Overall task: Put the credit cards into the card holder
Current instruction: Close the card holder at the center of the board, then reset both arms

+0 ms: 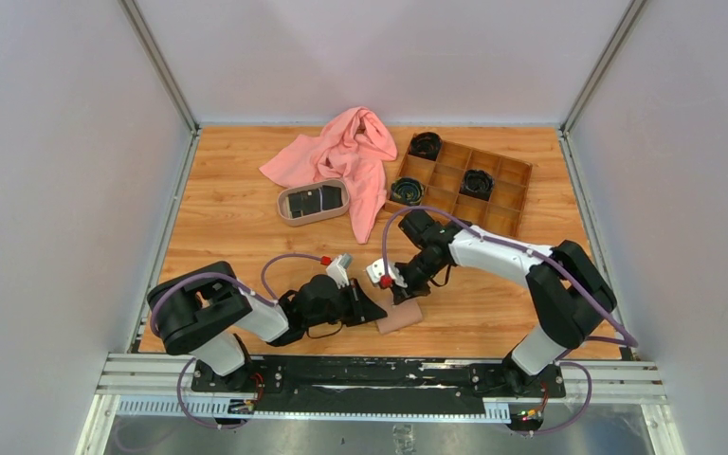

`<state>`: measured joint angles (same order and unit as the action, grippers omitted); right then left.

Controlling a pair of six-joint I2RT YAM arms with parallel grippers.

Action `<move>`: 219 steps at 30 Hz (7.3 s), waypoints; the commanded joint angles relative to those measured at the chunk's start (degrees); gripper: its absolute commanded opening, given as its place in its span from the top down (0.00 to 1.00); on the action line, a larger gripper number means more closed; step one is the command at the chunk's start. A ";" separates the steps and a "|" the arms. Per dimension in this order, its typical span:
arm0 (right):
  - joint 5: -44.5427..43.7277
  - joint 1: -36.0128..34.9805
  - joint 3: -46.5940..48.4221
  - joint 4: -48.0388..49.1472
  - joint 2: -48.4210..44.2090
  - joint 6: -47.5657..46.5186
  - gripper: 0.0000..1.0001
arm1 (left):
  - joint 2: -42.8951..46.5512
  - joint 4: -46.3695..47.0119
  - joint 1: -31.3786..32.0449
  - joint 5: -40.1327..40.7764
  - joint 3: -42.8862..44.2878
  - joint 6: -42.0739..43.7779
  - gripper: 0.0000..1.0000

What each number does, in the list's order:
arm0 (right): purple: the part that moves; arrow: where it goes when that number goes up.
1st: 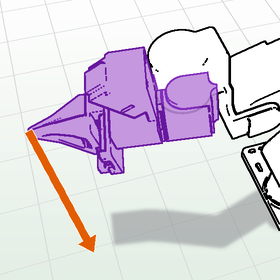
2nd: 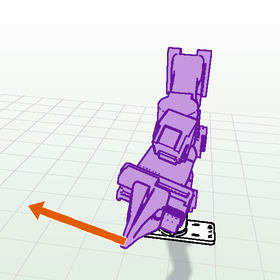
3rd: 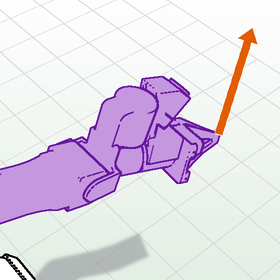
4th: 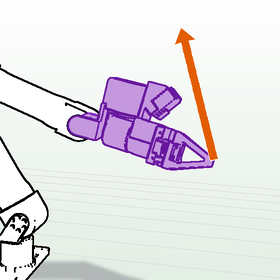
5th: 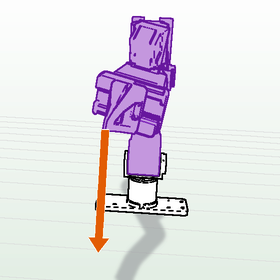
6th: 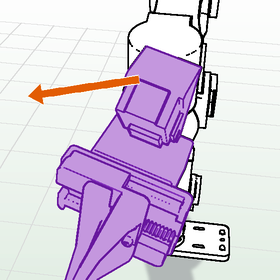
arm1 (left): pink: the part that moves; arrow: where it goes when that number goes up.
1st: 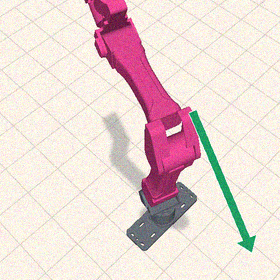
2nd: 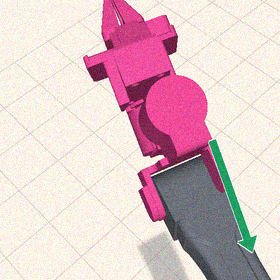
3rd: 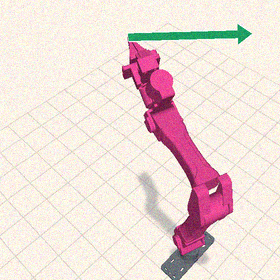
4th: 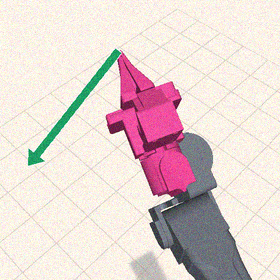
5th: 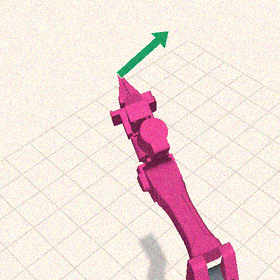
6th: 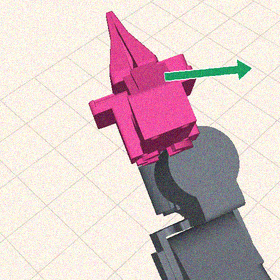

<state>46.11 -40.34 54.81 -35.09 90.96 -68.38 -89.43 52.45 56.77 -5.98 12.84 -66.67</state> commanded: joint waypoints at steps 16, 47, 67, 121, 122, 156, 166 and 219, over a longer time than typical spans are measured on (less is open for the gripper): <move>-6.02 -4.81 -3.28 -0.42 -0.76 -2.54 1.00 | -0.87 -4.72 0.18 3.78 -1.77 1.43 1.00; -9.21 -7.94 -0.29 -6.39 2.05 -6.26 1.00 | -0.84 -4.90 0.18 2.75 -1.24 2.31 1.00; -11.68 -9.32 2.48 -7.64 6.31 -3.55 1.00 | 1.73 -1.39 0.03 3.67 -2.46 1.57 0.99; -11.60 -9.37 1.91 -5.95 7.28 -2.13 1.00 | -8.73 7.36 -1.58 -1.27 4.03 0.23 1.00; -11.73 -9.40 1.93 -5.95 7.32 -1.99 1.00 | -8.96 7.40 -1.58 -1.22 3.81 0.15 1.00; -14.23 -9.36 7.58 -9.89 11.01 2.41 0.87 | -14.43 6.63 -0.10 -0.61 -0.52 -1.42 1.00; -11.73 -4.98 12.36 -18.89 2.40 0.35 0.46 | -2.46 -5.46 -3.11 0.60 3.42 3.74 0.87; -14.53 37.45 21.26 -11.80 -46.74 55.28 0.00 | 67.82 -91.21 -8.63 17.14 45.35 45.86 0.00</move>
<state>30.41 -4.19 75.18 -45.89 45.12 -14.46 -23.75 -37.54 48.45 10.76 60.03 -20.16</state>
